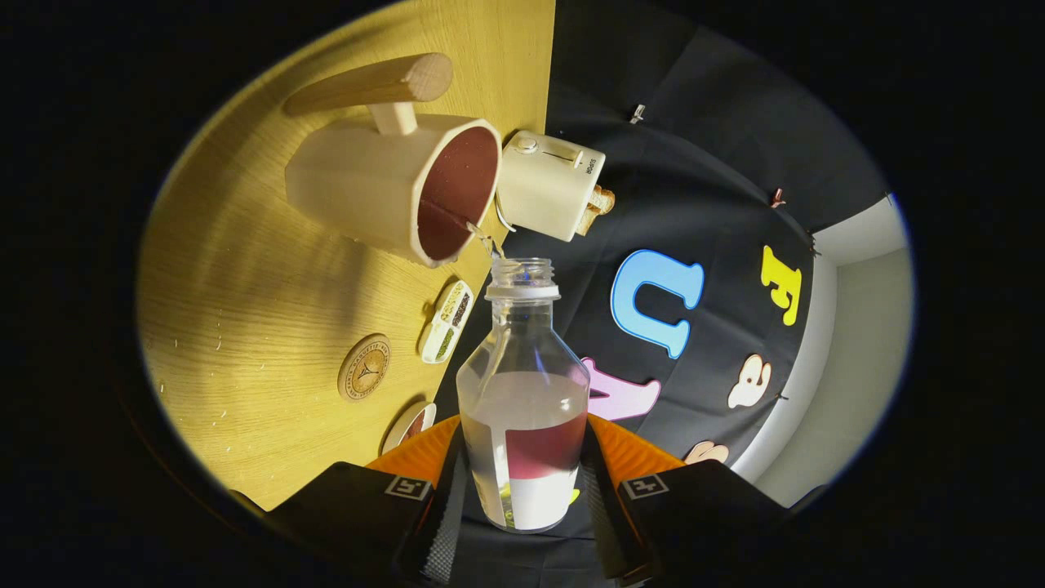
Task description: Take the bottle from table, then pour the juice into the cup, finally place the bottle on the coaster
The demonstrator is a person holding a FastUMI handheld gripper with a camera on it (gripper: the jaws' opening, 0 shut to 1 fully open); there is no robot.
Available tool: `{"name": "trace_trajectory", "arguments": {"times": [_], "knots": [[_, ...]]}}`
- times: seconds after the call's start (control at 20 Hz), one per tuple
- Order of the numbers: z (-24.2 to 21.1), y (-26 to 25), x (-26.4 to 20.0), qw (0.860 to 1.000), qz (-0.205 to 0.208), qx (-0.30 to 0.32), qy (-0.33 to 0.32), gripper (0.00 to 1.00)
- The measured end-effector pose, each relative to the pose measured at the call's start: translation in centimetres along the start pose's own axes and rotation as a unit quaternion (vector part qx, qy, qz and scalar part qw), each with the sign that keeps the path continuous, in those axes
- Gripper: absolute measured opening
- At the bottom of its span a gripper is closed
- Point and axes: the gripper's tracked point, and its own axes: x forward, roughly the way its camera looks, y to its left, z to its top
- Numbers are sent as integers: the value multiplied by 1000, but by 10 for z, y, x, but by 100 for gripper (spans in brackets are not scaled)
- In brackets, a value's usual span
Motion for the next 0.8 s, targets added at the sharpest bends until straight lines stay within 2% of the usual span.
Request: {"name": "trace_trajectory", "arguments": {"times": [0.8], "knots": [[11, -17, 7, 995, -45, -69, -50, 69]]}}
